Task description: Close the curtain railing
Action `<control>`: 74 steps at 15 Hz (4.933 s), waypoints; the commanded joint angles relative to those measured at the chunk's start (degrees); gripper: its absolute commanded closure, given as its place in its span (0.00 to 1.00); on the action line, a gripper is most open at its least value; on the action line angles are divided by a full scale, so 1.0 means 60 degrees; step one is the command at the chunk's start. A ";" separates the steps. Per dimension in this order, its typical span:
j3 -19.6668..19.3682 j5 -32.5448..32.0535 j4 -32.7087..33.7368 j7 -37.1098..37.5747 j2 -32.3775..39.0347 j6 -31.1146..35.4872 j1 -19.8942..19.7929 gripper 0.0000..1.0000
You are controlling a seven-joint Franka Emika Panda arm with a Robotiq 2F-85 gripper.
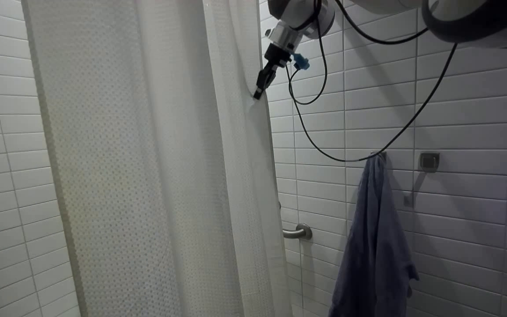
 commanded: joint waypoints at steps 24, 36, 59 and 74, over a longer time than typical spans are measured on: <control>-0.1669 -0.3544 0.0148 0.2417 -0.0095 0.0799 0.0450 0.56; -0.1644 -0.3619 -0.2044 0.2908 -0.3268 -0.0898 0.1102 0.00; -0.0185 -0.3594 -0.6559 0.4674 -0.7195 -0.1865 0.0626 0.00; 0.0081 -0.3511 -1.3352 0.5426 -1.1825 -0.0935 0.0253 0.00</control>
